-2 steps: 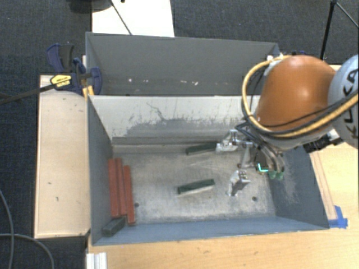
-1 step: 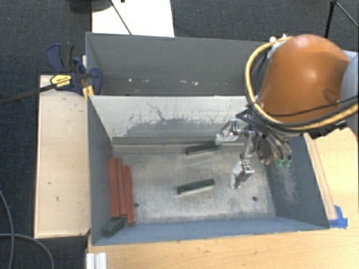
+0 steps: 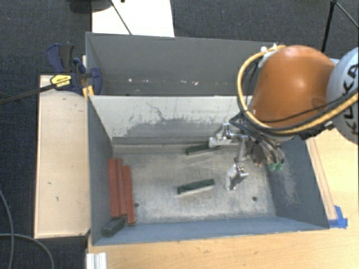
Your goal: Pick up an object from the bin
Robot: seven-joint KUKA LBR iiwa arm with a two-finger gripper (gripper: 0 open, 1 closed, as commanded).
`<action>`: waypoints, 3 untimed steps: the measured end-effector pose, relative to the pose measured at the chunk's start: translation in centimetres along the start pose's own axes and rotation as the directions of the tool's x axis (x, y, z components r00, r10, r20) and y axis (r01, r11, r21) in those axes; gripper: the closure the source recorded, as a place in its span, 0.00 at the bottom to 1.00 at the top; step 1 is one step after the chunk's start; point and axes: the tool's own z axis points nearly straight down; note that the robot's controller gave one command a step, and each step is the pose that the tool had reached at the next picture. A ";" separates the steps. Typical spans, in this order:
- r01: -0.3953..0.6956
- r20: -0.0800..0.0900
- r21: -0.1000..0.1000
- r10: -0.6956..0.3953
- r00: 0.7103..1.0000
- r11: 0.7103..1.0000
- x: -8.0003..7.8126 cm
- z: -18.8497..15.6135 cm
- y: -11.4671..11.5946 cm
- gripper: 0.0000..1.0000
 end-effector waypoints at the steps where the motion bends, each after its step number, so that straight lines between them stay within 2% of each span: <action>1: 0.167 -0.006 -0.001 -0.167 0.986 0.986 -0.8 7.7 0.2 0.00; 2: 0.385 -0.011 -0.005 -0.385 0.923 0.923 -0.9 11.7 0.4 0.00; 3: 0.386 0.004 -0.002 -0.386 0.922 0.922 -3.8 19.0 0.4 1.00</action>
Offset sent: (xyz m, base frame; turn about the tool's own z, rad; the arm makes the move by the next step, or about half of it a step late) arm 0.0108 0.0066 -0.1321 -0.4351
